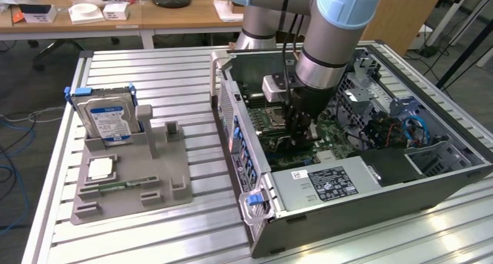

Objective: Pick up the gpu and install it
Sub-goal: 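Insert the gpu into the slot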

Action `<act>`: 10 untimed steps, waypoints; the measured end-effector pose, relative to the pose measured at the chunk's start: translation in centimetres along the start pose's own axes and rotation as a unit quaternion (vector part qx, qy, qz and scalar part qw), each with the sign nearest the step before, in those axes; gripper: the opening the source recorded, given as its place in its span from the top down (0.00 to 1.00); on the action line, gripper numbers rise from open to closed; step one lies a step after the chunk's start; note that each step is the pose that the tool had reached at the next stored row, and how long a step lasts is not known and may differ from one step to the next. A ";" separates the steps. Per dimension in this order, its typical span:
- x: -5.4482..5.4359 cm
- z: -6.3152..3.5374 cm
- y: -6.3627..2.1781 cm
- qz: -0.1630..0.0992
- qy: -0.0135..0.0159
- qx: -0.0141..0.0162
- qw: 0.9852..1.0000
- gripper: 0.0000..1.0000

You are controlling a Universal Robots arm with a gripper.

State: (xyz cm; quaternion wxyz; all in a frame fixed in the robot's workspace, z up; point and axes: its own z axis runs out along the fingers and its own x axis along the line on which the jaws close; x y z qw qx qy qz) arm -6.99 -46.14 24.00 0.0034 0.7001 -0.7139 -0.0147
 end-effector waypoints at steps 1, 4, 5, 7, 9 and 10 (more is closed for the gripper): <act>0.0 -0.04 0.00 0.000 0.001 0.000 1.000 0.67; 0.0 -0.05 -0.01 0.000 0.001 0.000 1.000 0.55; 0.0 -0.05 -0.01 0.000 0.001 0.000 1.000 0.55; 0.0 -0.18 0.00 0.000 0.001 0.000 1.000 0.49; 0.0 -0.71 0.01 0.000 0.001 0.000 1.000 0.49; 0.0 -1.08 0.02 0.000 0.001 0.000 1.000 0.49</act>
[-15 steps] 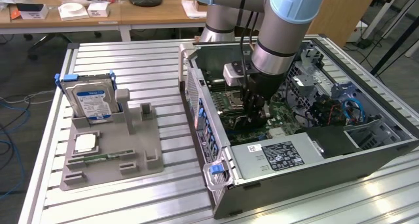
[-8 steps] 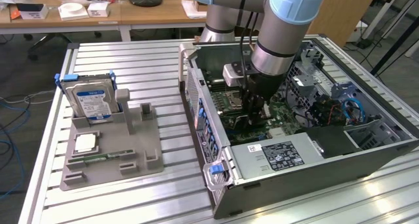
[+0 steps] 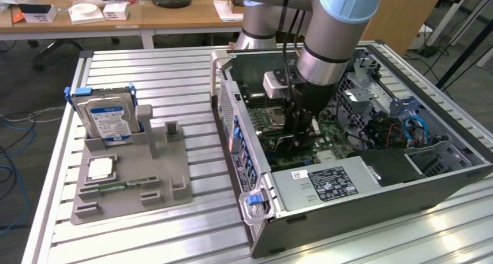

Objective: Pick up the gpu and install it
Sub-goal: 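Insert the gpu into the slot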

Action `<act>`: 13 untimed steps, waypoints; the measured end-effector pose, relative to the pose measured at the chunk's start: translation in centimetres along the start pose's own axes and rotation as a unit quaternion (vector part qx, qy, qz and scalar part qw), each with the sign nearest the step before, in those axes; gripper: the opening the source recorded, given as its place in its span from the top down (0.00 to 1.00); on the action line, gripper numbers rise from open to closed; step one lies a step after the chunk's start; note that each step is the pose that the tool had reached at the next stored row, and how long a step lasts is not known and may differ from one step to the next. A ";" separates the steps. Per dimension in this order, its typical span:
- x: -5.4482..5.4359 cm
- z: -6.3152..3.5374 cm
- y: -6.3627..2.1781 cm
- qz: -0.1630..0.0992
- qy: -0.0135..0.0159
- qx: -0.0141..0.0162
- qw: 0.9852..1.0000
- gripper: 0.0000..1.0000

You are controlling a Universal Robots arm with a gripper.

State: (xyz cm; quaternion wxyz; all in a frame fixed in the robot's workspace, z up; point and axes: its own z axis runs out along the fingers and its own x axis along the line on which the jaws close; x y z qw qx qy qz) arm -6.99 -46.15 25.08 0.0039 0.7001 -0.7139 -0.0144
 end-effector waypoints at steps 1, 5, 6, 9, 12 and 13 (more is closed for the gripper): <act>0.0 -0.43 0.01 0.000 0.000 0.000 1.000 0.49; 0.0 -2.25 0.06 0.000 0.000 0.000 1.000 0.49; 0.0 -2.64 0.07 0.000 0.000 0.000 1.000 0.49; 0.0 -2.73 0.07 0.000 0.001 0.000 1.000 0.56; 0.0 -2.74 0.07 0.000 0.001 0.000 1.000 0.68; 0.0 -2.74 0.07 0.000 0.001 0.000 1.000 0.68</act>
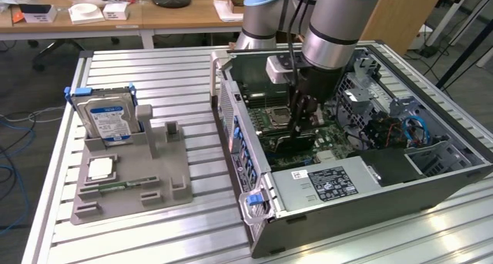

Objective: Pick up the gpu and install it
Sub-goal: 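Insert the gpu into the slot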

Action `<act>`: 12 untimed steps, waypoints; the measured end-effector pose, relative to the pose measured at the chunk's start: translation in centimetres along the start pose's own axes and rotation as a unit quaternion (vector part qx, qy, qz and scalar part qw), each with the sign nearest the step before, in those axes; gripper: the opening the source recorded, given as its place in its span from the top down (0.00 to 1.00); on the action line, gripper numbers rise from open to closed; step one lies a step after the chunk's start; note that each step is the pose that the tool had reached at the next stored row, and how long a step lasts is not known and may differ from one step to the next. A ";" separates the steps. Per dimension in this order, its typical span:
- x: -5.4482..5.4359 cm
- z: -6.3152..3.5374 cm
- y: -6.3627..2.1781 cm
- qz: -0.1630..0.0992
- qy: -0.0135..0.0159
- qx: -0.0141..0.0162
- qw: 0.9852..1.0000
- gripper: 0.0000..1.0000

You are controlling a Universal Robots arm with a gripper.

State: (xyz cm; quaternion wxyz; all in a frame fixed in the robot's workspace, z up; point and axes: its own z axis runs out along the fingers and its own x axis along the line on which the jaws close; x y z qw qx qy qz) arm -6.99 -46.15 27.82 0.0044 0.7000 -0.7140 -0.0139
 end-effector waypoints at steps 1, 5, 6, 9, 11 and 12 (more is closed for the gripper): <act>0.0 0.00 0.00 0.000 0.000 0.000 1.000 0.74; 0.0 0.18 -0.01 0.000 0.000 0.000 1.000 0.89; 0.0 0.35 -0.01 0.000 0.000 0.001 1.000 0.89; 0.0 0.89 -0.02 0.000 0.000 0.001 1.000 0.89; 0.0 1.25 -0.02 0.000 0.000 0.002 1.000 0.89; 0.0 1.44 -0.02 0.000 0.000 0.002 1.000 0.89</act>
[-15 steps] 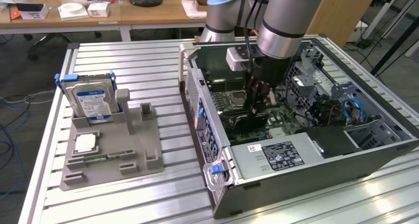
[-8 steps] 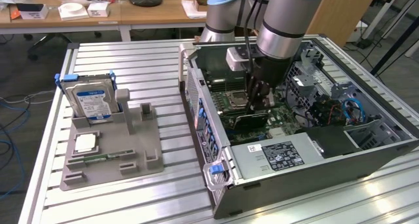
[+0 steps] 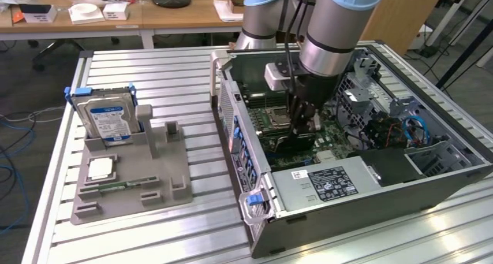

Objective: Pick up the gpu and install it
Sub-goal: 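Insert the gpu into the slot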

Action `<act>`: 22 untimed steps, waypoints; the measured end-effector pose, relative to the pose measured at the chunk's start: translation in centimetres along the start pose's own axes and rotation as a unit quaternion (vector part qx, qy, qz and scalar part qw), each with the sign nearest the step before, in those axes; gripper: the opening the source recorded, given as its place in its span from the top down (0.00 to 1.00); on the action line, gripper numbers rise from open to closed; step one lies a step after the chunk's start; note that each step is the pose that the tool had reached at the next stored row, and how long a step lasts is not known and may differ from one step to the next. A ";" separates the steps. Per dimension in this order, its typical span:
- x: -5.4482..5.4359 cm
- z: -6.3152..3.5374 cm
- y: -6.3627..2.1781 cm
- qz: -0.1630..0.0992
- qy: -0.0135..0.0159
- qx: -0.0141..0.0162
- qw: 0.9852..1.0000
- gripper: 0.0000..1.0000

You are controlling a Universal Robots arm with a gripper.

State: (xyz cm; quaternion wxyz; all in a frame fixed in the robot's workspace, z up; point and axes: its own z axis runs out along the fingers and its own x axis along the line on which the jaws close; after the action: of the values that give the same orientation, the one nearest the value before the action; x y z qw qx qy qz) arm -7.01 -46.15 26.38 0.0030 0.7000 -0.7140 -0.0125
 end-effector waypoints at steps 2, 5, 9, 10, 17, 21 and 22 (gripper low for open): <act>0.0 0.31 0.01 0.000 0.000 0.000 1.000 0.89; 0.0 -0.14 0.02 0.000 0.000 0.000 1.000 0.89; 0.0 -1.91 0.30 0.001 0.000 0.001 1.000 0.89; 0.0 -2.15 0.60 0.001 0.000 0.003 1.000 0.89; 0.0 -2.61 3.36 0.000 0.000 0.010 1.000 0.89; 0.0 -2.56 5.17 0.000 0.000 0.012 1.000 0.89; 0.0 -2.55 5.63 0.000 0.000 0.012 1.000 0.89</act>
State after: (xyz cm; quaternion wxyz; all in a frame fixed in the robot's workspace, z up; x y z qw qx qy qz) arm -12.57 -46.04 29.06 -0.0054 0.6997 -0.7144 -0.0043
